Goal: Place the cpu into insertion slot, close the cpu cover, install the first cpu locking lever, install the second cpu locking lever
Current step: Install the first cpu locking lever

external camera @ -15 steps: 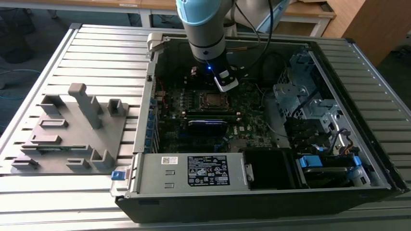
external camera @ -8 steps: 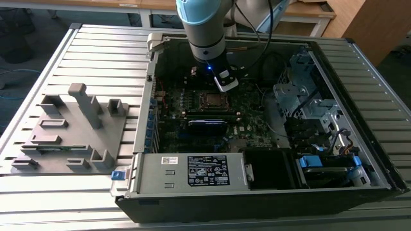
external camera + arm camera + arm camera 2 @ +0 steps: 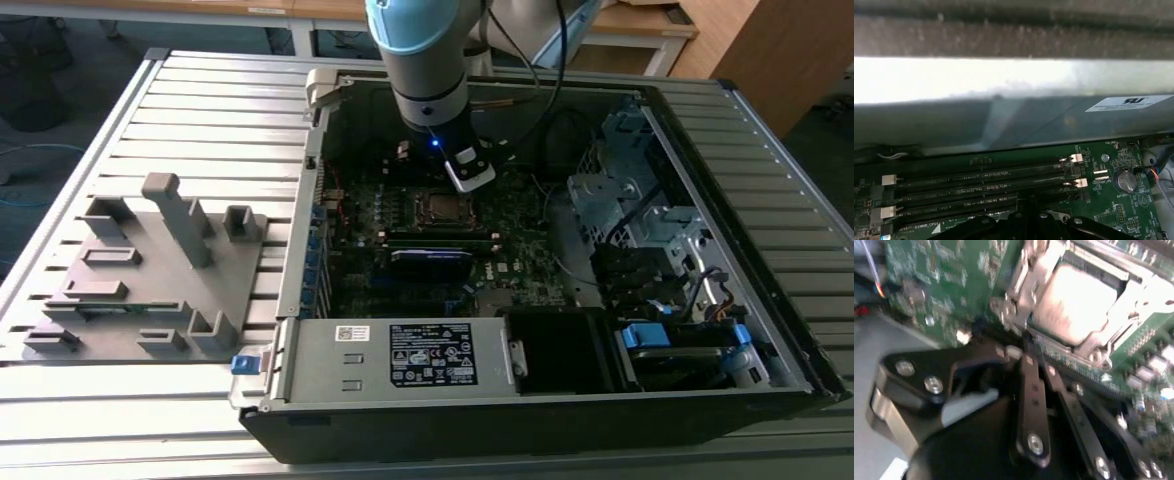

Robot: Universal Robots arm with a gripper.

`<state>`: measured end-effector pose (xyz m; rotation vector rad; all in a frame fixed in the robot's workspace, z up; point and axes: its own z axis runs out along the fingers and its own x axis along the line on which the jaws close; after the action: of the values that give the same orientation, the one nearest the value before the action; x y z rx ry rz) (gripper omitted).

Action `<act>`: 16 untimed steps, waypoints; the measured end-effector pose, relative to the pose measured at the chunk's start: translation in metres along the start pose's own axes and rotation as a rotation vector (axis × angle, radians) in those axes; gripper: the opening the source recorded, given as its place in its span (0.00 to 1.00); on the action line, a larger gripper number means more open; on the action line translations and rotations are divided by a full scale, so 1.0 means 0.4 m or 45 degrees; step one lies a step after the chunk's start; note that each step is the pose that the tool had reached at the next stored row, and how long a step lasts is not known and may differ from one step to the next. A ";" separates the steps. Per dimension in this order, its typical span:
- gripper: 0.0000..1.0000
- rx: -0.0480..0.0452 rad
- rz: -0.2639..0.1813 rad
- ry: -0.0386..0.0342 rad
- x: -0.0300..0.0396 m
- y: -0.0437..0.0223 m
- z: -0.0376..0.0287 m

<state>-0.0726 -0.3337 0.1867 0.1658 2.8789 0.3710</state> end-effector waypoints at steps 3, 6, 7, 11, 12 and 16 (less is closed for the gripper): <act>0.10 0.001 0.000 -0.0002 0.001 -0.001 0.001; 0.10 -0.010 0.003 0.0005 0.001 -0.001 0.001; 0.10 -0.013 0.003 0.0007 0.001 -0.001 0.001; 0.10 -0.017 0.004 0.0005 0.000 0.001 -0.003; 0.10 -0.017 0.004 0.0008 -0.001 0.001 -0.005; 0.10 -0.016 0.004 0.0010 -0.004 0.005 -0.019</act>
<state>-0.0727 -0.3338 0.1949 0.1681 2.8767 0.3902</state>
